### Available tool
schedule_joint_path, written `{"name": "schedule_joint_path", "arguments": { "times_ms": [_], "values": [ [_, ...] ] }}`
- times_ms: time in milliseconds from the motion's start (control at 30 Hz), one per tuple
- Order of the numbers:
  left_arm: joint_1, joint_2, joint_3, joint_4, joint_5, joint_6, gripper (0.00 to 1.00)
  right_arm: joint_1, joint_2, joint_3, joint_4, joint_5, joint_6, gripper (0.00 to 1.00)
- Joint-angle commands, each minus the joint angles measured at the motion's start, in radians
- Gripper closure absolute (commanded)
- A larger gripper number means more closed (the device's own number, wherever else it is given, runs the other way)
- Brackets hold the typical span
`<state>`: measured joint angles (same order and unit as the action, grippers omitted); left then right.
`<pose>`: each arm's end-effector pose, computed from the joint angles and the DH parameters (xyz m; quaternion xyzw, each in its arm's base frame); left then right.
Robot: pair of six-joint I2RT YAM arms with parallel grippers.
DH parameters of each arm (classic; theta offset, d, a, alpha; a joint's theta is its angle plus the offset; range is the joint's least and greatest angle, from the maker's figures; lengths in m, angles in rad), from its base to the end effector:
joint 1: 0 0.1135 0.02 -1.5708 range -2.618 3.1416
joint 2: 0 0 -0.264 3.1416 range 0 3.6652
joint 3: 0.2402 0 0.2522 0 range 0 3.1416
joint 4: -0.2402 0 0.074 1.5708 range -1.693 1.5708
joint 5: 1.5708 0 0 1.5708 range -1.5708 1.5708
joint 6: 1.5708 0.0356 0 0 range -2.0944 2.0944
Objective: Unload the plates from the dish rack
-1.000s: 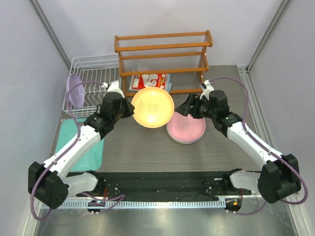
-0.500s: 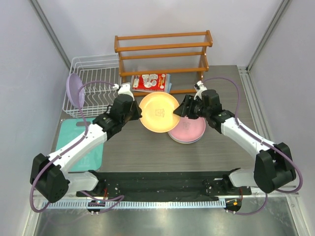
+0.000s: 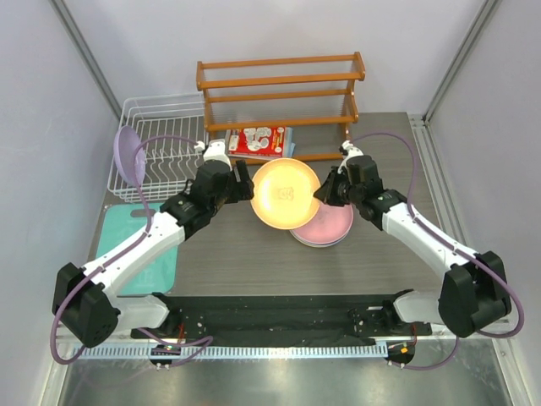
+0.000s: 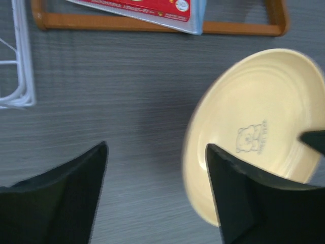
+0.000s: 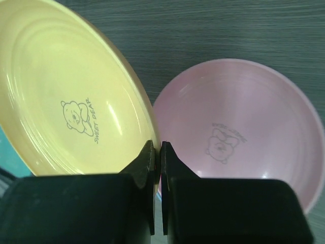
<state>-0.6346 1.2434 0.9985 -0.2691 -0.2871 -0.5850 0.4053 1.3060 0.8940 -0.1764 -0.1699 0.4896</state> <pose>0.2326 -0.1588 0.3091 -0.0509 0.8563 -0.1845 0.4798 0.2643 0.1199 0.2646 -0.0030 0.8795 0.2708 0.3913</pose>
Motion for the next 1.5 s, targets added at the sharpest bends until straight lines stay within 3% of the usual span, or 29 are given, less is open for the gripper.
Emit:
{"name": "schedule_joint_path", "arguments": {
  "times_ms": [0, 167, 300, 667, 867, 900, 1033, 1100, 1300, 1467],
  "values": [
    [0.004, -0.005, 0.038, 0.016, -0.148, 0.072, 0.01, -0.036, -0.085, 0.046, -0.136, 0.165, -0.052, 0.99],
    [0.004, -0.021, 0.058, -0.002, -0.459, 0.244, 0.01, -0.115, -0.134, -0.006, -0.212, 0.231, -0.066, 0.99],
    [0.018, -0.007, 0.063, 0.053, -0.595, 0.382, 0.01, -0.16, -0.149, -0.044, -0.232, 0.216, -0.072, 0.99],
    [0.263, 0.044, 0.13, 0.053, -0.527, 0.43, 0.01, -0.166, -0.106, -0.07, -0.244, 0.145, -0.074, 0.99],
    [0.418, 0.077, 0.17, 0.044, -0.443, 0.43, 0.01, -0.168, -0.091, -0.07, -0.242, 0.133, -0.083, 0.85],
    [0.45, 0.085, 0.172, 0.051, -0.439, 0.436, 0.01, -0.166, -0.09, -0.067, -0.242, 0.138, -0.088, 0.74],
    [0.521, 0.126, 0.193, 0.05, -0.406, 0.433, 0.01, -0.166, -0.083, -0.055, -0.242, 0.151, -0.094, 0.45],
    [0.558, 0.152, 0.203, 0.054, -0.397, 0.429, 0.01, -0.166, -0.086, -0.049, -0.244, 0.165, -0.098, 0.35],
    [0.66, 0.234, 0.279, 0.07, -0.343, 0.412, 0.01, -0.166, -0.143, -0.017, -0.265, 0.329, -0.118, 0.25],
    [0.694, 0.312, 0.345, 0.099, -0.357, 0.464, 0.04, -0.166, -0.123, 0.006, -0.261, 0.346, -0.134, 0.21]
  ]
}}
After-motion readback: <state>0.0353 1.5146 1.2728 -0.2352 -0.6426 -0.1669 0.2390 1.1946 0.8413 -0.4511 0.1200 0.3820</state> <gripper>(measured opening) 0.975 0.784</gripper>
